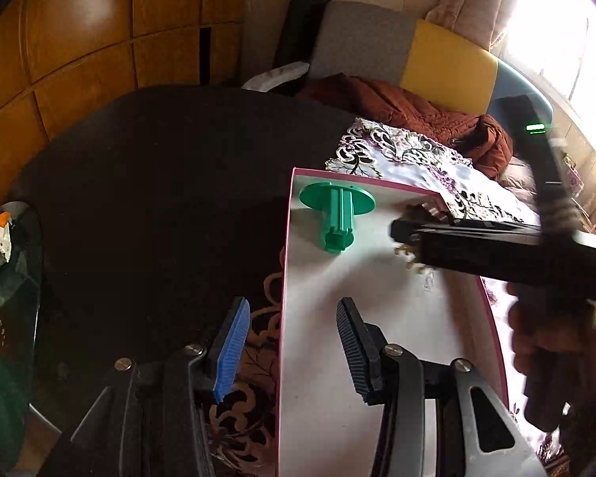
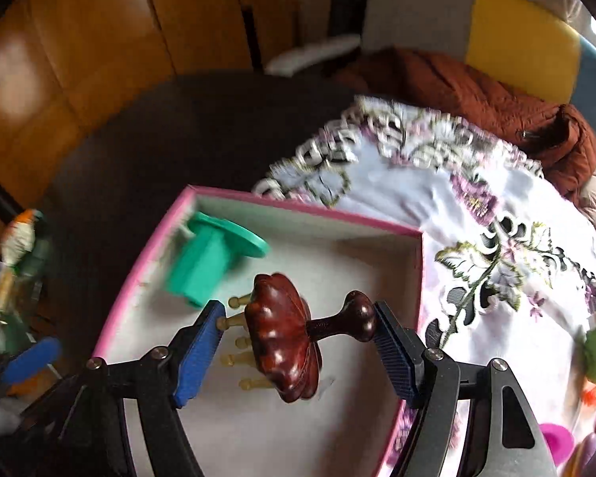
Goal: Organize rigid objects
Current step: 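Carry the brown hairbrush with the right tool into the tray and release, then reach the left tool to the magenta cup and close on it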
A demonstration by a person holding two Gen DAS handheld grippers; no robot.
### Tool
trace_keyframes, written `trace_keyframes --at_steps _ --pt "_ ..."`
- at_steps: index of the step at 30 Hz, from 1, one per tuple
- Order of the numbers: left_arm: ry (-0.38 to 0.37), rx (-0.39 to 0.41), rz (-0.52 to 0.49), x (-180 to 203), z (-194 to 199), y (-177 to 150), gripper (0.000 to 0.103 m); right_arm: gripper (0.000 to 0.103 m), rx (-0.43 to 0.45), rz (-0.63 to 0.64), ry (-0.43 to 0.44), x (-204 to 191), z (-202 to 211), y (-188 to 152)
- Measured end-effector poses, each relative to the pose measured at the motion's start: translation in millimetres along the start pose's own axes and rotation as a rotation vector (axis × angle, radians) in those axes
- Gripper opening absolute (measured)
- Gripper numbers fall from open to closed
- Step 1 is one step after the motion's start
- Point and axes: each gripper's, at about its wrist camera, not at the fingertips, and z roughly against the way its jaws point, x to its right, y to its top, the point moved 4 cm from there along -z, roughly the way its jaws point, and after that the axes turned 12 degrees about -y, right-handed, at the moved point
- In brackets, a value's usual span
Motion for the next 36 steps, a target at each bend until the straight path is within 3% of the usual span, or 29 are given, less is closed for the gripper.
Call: trace_keyframes --at_steps 2,5,9,22,36 --pt "-0.001 -0.003 -0.003 0.5 -0.6 -1.0 0.046 0.073 -0.016 -0.015 -0.031 3.4 -9.0 2.8" --pt "-0.005 -0.007 -0.003 2.0 -1.6 -1.9 0.046 0.076 -0.004 -0.053 0.002 8.4 -7.4 5.6" --pt "-0.008 -0.008 -0.006 4.5 -2.7 -2.6 0.046 0.085 0.035 -0.08 0.021 16.6 10.3 2.5" --pt "0.006 0.032 -0.08 24.0 11.5 0.0 0.046 0.089 0.156 -0.159 -0.014 44.2 65.3 -28.7" --pt "-0.012 0.039 -0.181 59.4 17.9 -0.4 0.046 0.092 0.203 -0.284 -0.135 134.9 109.7 -82.4"
